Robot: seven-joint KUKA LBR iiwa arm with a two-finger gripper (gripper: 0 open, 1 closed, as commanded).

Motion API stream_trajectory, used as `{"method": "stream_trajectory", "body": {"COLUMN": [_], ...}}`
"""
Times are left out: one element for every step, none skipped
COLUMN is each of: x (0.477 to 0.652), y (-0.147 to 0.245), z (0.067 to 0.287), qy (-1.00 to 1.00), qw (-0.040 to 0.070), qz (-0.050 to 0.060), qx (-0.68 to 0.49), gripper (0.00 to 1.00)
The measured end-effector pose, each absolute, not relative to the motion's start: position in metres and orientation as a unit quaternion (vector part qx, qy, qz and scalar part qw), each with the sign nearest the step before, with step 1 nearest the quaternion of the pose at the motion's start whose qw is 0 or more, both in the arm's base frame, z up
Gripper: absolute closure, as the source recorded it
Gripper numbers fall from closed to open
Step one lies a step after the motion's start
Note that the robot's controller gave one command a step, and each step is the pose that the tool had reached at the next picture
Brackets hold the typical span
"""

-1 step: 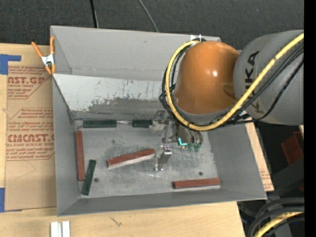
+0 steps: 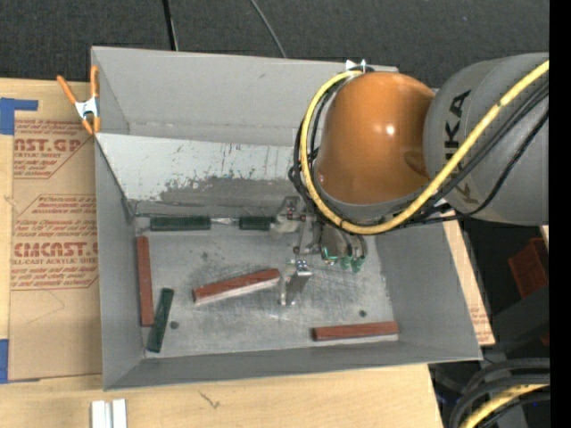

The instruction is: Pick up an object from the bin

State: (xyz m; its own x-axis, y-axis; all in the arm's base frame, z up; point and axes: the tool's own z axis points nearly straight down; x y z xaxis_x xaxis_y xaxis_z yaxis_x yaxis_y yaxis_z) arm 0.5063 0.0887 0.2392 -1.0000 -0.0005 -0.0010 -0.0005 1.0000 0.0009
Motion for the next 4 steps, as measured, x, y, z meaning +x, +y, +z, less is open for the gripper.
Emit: {"method": "stream_trajectory", "body": {"x": [0.512, 0.525, 0.525, 0.536], "y": [0.092, 0.084, 0.084, 0.094], "z": [0.181, 0.075, 0.075, 0.203], "qy": [1.0, 0.999, 0.999, 0.999], "qw": [0.003, 0.001, 0.001, 0.001], "qz": [0.001, 0.002, 0.002, 0.001], "qx": [-0.004, 0.039, 0.039, 0.033], "gripper": [0.0, 1.0, 1.0, 1.0]}}
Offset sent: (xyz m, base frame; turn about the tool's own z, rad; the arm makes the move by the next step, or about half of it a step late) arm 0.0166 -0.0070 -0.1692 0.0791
